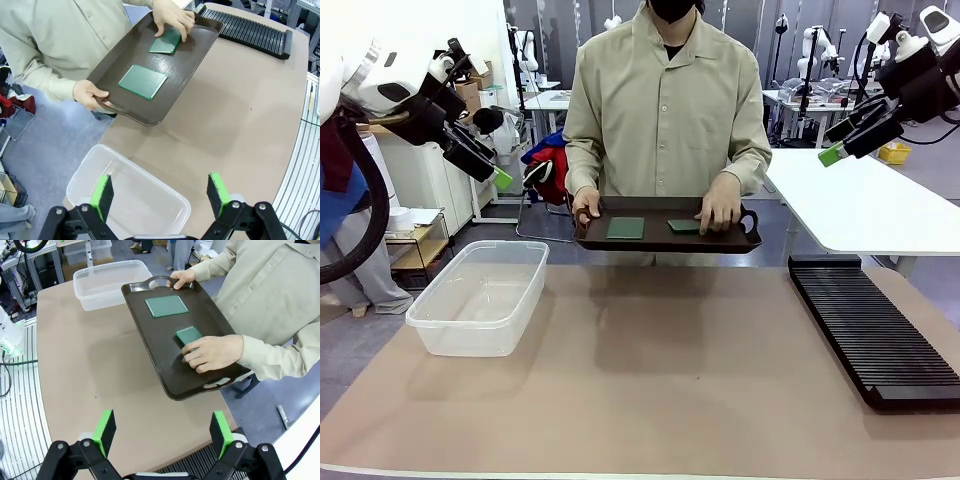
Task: Sort PCBs into racks and boxes based on the side picked up.
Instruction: Pick up the Blank PCB handed by the Human.
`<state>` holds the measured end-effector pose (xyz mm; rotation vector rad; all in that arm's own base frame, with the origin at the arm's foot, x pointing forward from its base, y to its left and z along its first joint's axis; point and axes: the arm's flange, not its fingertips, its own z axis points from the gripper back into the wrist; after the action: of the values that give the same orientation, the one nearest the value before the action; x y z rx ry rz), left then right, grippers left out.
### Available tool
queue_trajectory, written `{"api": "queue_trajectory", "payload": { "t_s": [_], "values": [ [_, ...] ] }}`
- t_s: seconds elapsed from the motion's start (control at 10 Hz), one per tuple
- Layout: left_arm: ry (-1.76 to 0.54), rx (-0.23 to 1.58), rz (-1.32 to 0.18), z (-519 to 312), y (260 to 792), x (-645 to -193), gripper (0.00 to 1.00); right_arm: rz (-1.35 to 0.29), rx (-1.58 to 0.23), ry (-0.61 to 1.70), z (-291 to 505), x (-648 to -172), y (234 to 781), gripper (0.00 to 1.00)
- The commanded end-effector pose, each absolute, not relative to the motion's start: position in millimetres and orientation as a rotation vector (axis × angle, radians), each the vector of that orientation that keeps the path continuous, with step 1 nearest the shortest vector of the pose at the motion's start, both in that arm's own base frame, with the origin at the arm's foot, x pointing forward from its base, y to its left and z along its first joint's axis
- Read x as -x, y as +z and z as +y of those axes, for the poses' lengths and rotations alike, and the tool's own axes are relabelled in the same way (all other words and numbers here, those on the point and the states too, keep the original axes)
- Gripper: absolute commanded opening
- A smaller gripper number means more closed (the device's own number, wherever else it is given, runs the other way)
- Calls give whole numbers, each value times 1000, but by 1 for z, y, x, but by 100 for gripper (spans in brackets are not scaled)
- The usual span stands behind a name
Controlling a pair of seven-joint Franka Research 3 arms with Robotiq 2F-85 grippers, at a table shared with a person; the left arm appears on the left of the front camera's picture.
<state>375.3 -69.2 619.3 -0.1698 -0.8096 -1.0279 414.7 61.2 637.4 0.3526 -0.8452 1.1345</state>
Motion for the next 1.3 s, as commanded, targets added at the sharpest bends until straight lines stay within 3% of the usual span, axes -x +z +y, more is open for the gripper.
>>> {"api": "queue_trajectory", "payload": {
  "t_s": [0.0, 1.2],
  "values": [
    [-1048, 173, -800, -68, 619, -375, 100, -843, -363, 1130, 62, -416, 637, 100],
    [-1048, 173, -800, -68, 619, -375, 100, -843, -363, 1130, 62, -416, 637, 100]
  ]
}}
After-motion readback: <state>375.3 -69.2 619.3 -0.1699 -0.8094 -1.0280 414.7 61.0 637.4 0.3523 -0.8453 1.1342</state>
